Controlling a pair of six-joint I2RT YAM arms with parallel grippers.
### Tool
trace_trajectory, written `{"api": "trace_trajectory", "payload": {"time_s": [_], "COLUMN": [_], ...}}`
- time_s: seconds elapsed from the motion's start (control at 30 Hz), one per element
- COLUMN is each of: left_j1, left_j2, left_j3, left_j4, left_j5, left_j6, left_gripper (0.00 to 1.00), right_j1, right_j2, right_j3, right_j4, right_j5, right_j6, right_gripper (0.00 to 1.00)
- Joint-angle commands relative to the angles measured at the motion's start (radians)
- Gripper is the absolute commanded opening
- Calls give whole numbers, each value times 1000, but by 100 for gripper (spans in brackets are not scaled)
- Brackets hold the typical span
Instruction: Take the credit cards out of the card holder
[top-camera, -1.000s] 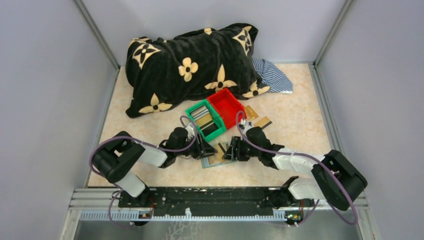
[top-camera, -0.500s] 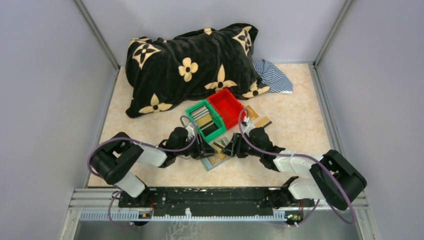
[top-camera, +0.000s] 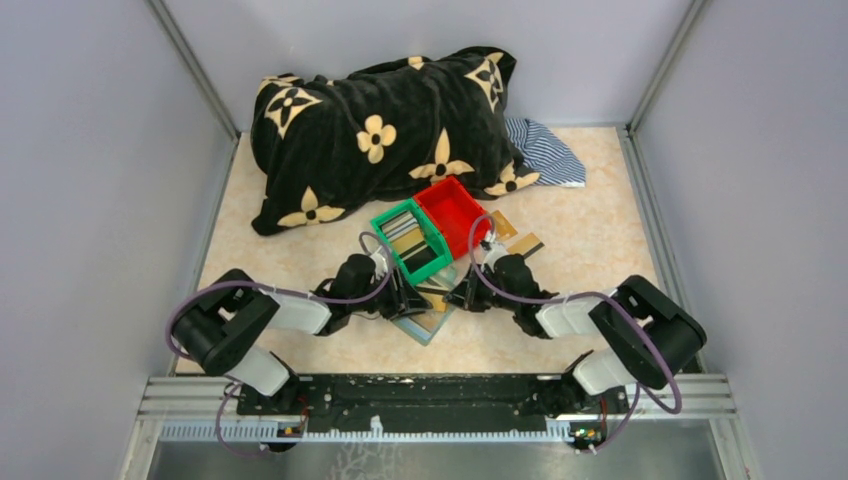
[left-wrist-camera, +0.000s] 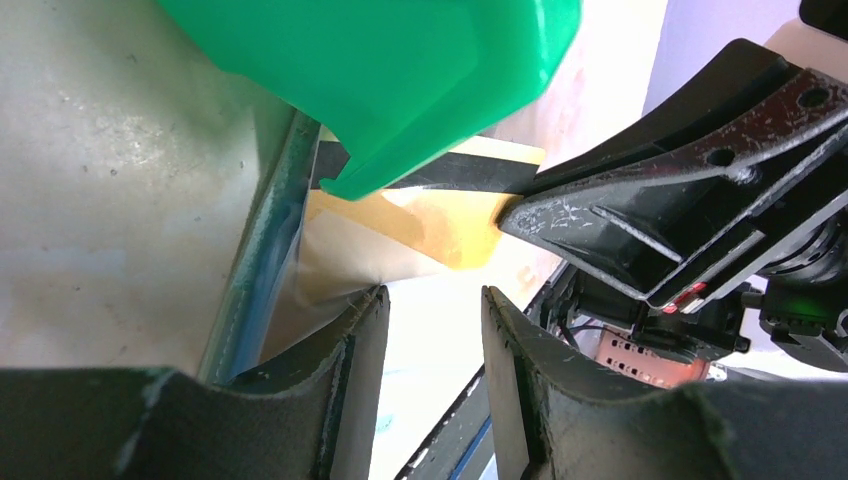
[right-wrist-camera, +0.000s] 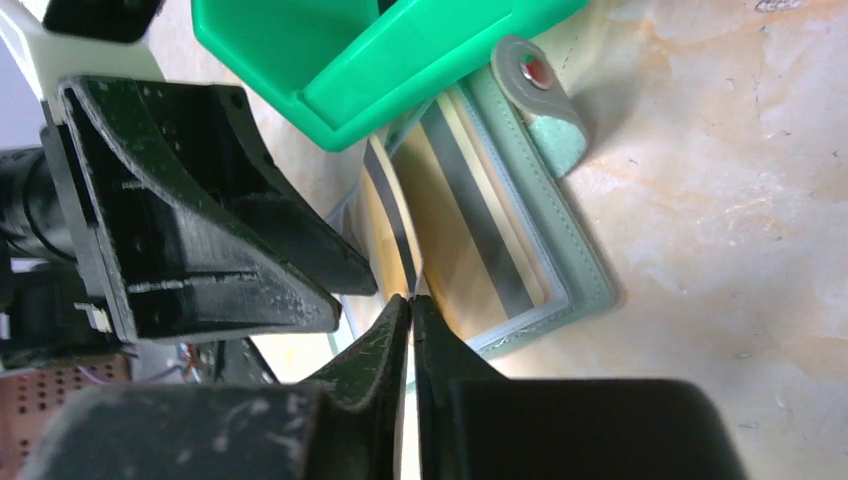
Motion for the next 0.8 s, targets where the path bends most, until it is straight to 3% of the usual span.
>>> {"api": "trace_trajectory", "payload": {"time_s": [0.0,0.3,0.63,0.77], "left_j1": [-8,-8,-9,-8], "left_j2": [2,-8,-27,-66], "left_j3": [-20,-17,13,35], "left_j4": [-204,-219,-231,-231], "left_j5": [-61,-70,-72,-72], "left_j6": [60,62,81,120], "left_gripper": [47,47,48,54], "right_j1": [-3,-35,-126,-132], "right_j2": [35,-33,-357,-431], "right_j3": [13,-22,26,78], "right_j4": [164,122,-329,-481], "right_j5": [-31,-46,-21,-37], "right_j6": [16,10,-159,-224], "right_gripper": [0,0,0,0]}}
